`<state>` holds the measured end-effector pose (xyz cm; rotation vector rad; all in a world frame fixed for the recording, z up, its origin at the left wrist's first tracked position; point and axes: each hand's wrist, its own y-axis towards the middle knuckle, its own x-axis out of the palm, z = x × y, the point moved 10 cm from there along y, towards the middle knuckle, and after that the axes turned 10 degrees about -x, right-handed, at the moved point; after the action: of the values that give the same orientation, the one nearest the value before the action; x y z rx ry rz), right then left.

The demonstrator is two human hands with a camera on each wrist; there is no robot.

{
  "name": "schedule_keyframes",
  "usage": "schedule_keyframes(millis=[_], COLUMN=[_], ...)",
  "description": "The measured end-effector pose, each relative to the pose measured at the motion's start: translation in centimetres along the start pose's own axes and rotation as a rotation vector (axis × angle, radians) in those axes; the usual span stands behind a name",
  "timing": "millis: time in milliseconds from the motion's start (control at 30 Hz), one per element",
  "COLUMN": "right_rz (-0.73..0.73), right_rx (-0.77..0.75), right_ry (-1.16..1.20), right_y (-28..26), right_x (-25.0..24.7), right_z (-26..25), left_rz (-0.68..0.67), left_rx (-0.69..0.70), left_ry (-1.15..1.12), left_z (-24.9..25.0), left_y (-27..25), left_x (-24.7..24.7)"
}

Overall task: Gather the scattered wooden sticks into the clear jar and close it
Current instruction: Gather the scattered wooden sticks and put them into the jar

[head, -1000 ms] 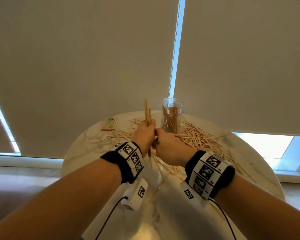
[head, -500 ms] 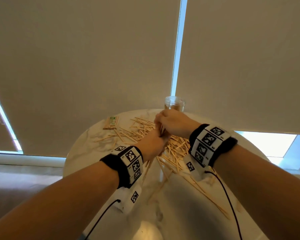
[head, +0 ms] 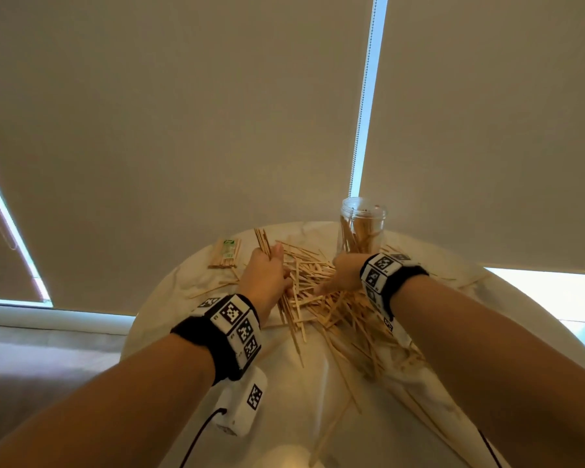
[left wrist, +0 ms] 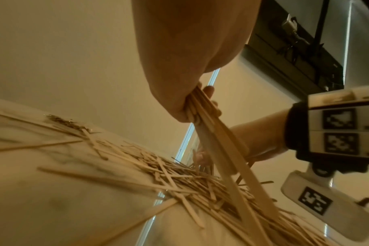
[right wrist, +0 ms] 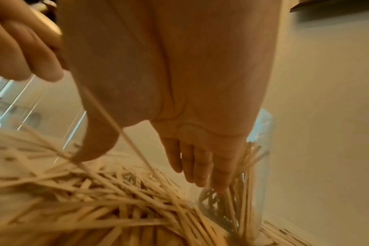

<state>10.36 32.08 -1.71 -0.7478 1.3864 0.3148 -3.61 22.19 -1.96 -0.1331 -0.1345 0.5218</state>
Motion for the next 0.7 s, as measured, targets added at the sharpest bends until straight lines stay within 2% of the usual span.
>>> schedule_keyframes(millis=[67,167,367,500,567,633,700], right_rz=[-0.059,-0.057,-0.114,-0.231,-0.163,-0.048,0.007], right_rx=[-0.018,-0.068,-0.124,-0.134,-0.144,-0.153,-0.16], right_ry=[-0.043,-0.043,-0.066,-0.076,-0.156,-0.162,-0.164], right_y=[1.2,2.1,0.9,-0.5,-0.5,-0.5,-0.6], right_x=[1.0,1.3,1.5,2.7,2.9,2.6,2.4], right_z=[-0.3,-1.0,-2.1,-2.4,-2.9,-3.4,-3.7], left_rz=[0.011,0.001,0.018,0.007,0.003,-0.003,0.0], left_rx=[0.013,-0.003,-0.015,-0.038,-0.04,-0.037,-0.032], left_ry=[0.031,-0.013,-0.005,-0.007,-0.016,-0.02,-0.017], left_z=[-0.5,-1.1,-1.6,-2.0,-1.9,-1.7,-1.3], left_y=[0.6,1.2,1.8,1.5,1.1,0.8,0.5], left_x=[-0.2,-0.2,0.4,0.7,0.7,0.8,0.8])
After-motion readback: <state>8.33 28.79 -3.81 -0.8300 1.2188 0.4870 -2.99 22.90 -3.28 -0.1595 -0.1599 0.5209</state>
